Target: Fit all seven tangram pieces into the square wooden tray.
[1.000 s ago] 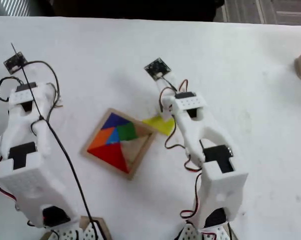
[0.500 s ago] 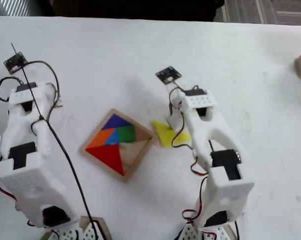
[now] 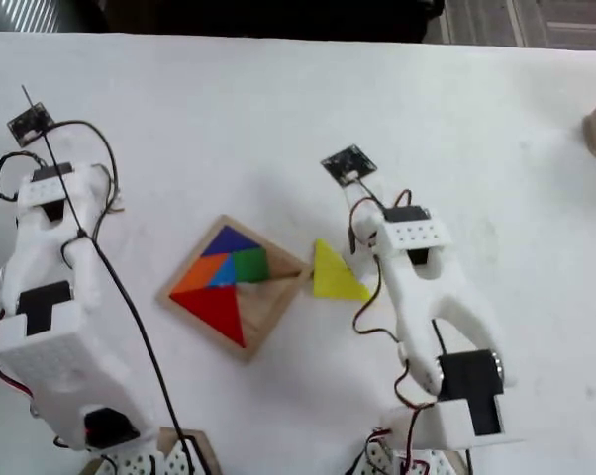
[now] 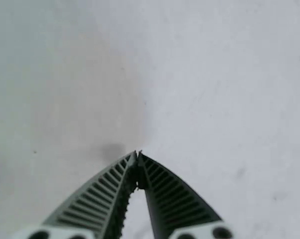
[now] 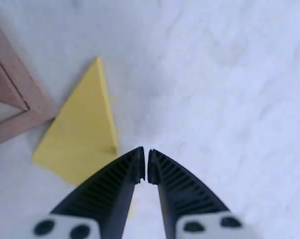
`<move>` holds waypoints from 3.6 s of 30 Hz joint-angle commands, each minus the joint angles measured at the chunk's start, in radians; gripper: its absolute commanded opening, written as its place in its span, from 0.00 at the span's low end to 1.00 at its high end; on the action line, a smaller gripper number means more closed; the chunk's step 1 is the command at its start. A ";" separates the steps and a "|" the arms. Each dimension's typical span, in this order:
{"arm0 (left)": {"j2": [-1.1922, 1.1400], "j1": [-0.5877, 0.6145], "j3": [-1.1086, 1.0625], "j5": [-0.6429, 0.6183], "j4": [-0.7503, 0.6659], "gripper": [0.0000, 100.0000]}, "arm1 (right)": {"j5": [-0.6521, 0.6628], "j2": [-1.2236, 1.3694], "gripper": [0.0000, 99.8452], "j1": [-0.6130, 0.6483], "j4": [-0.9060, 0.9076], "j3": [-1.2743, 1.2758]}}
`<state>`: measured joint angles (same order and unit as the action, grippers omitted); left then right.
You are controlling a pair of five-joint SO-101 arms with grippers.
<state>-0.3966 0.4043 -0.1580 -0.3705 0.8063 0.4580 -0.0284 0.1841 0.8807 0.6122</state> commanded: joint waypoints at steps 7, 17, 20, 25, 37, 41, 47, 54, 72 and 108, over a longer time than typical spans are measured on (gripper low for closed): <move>0.013 -0.015 0.057 0.011 0.008 0.02 | -0.008 -0.093 0.39 0.122 0.042 0.038; 0.013 -0.028 0.057 0.011 0.006 0.02 | -0.091 -0.105 0.37 0.186 0.056 0.043; 0.013 -0.028 0.057 0.011 0.006 0.02 | -0.091 -0.104 0.36 0.206 0.050 0.043; 0.013 -0.028 0.057 0.011 0.006 0.02 | -0.091 -0.096 0.36 0.232 0.048 0.044; 0.012 -0.028 0.057 0.066 0.008 0.02 | -0.091 -0.096 0.36 0.269 0.008 0.094; 0.012 -0.028 0.057 0.078 0.006 0.02 | -0.098 -0.096 0.36 0.286 0.007 0.092; 0.012 -0.030 0.058 0.080 0.003 0.02 | -0.100 -0.096 0.36 0.283 0.007 0.092; 0.010 -0.041 0.058 0.081 0.002 0.02 | -0.098 -0.041 0.36 0.280 0.007 0.068; 0.008 -0.041 0.058 0.081 0.005 0.02 | -0.091 0.059 0.36 0.248 0.163 -0.043; 0.008 -0.044 0.057 0.081 0.008 0.02 | -0.064 0.292 0.36 0.242 0.286 -0.295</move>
<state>-0.3966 0.3736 -0.1580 -0.3015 0.8063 0.3905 0.2217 0.4296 1.1109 0.4066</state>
